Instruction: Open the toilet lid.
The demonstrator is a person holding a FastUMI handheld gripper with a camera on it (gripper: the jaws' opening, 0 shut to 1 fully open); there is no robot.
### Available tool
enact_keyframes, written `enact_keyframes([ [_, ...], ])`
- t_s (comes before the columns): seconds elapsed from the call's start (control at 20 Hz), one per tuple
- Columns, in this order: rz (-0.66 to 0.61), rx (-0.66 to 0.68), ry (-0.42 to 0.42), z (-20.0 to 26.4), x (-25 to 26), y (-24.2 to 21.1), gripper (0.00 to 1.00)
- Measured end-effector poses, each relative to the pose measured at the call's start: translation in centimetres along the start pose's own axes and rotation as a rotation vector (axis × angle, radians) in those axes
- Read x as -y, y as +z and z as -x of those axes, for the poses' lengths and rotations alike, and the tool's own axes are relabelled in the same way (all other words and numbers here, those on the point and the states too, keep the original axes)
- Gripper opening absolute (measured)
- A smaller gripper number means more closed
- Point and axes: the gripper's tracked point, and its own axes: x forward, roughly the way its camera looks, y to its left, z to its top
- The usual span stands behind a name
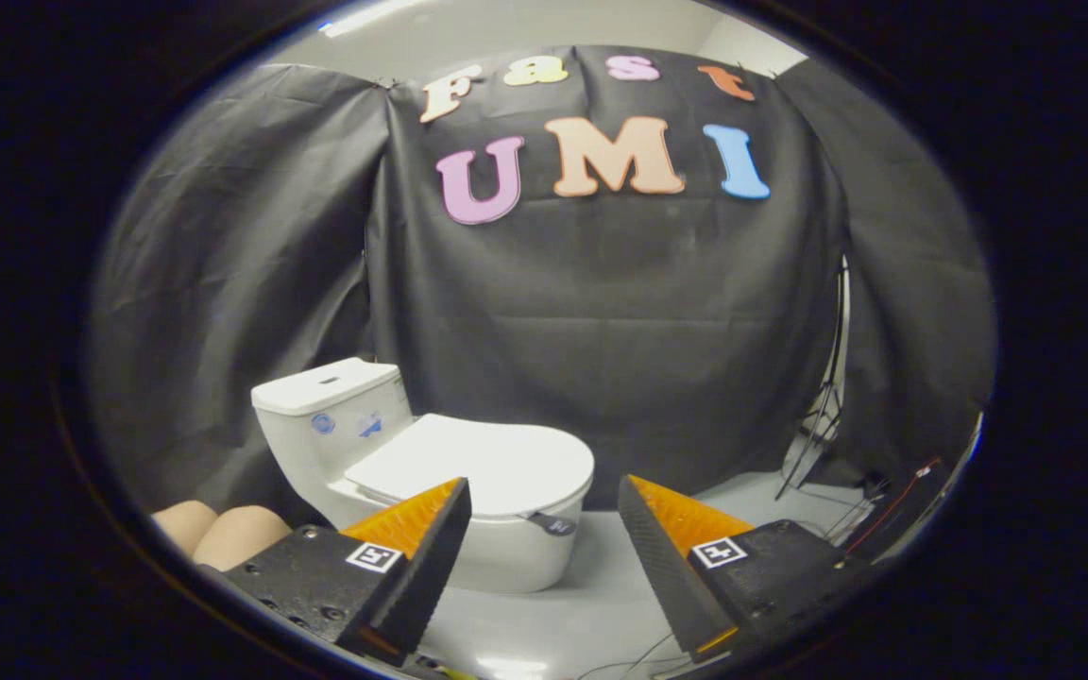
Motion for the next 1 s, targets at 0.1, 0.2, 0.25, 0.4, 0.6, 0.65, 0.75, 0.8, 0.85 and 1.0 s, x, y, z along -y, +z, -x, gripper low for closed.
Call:
enact_keyframes([
  [0.1, -0.080, -0.039, 0.038, -2.3, -0.8, -0.2, 0.97],
  [0.2, -0.131, -0.096, 0.072, -5.1, -1.6, -0.5, 0.97],
  [0.25, -0.145, -0.124, 0.084, -6.5, -1.8, -0.6, 0.97],
  [0.4, -0.214, -0.217, 0.104, -10.4, -2.2, -1.8, 0.97],
  [0.6, -0.413, -0.303, 0.118, -14.9, -1.6, -3.4, 0.97],
  [0.65, -0.466, -0.314, 0.113, -16.1, -1.2, -3.7, 0.97],
  [0.75, -0.554, -0.347, 0.081, -17.8, -0.3, -5.0, 0.96],
  [0.8, -0.583, -0.362, 0.061, -18.4, 0.3, -5.7, 0.96],
  [0.85, -0.601, -0.378, 0.034, -19.2, 1.0, -6.6, 0.96],
  [1.0, -0.676, -0.427, -0.033, -21.0, 2.5, -9.3, 0.95],
])
